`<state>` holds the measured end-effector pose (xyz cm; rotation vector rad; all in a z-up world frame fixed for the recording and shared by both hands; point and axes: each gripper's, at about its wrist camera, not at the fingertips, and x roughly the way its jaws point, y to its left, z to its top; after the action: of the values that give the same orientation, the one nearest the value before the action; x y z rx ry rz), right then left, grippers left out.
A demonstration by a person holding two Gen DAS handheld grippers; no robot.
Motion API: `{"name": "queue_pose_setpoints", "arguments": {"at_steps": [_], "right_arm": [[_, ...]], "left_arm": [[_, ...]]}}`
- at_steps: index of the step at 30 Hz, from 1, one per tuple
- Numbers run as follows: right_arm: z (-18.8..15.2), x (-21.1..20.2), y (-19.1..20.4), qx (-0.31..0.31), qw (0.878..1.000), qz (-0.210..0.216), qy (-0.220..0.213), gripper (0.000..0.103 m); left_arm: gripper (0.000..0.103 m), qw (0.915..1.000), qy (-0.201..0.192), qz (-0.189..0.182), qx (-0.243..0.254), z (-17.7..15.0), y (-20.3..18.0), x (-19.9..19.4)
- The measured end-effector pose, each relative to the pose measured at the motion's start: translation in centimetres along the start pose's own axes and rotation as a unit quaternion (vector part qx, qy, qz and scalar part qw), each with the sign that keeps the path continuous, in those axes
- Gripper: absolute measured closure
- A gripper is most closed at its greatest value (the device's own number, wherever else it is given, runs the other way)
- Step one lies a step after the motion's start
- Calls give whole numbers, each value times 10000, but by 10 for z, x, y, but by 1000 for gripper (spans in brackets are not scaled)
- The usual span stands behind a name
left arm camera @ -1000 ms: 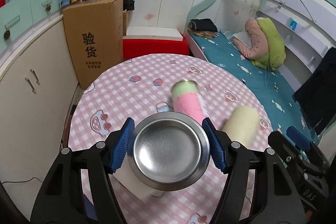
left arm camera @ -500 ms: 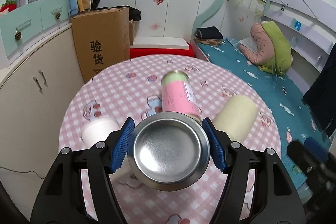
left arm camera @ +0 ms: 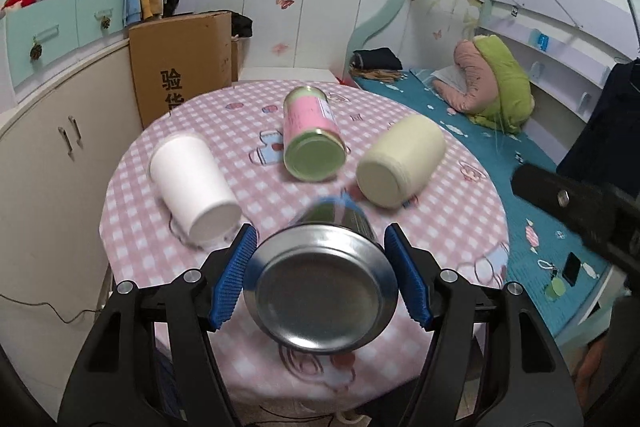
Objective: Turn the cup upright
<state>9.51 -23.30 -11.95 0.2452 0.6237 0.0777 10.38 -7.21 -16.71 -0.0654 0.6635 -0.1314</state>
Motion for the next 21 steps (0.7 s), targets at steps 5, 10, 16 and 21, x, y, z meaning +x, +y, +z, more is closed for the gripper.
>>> {"name": "queue_pose_setpoints", "arguments": {"at_steps": [5, 10, 16, 21], "right_arm": [[-10, -6, 6, -51, 10000, -13, 19, 17], [-14, -4, 10, -95, 9999, -96, 69, 17], [-14, -2, 11, -84, 9997, -207, 97, 17], [-7, 0, 16, -44, 9997, -245, 76, 17]], "left_arm": [[38, 9993, 360, -69, -25, -20, 1, 19], [38, 9990, 413, -141, -94, -17, 2, 33], [13, 9970, 420, -614, -203, -9, 10, 24], [11, 9950, 457, -858, -237, 4, 25, 9]]}}
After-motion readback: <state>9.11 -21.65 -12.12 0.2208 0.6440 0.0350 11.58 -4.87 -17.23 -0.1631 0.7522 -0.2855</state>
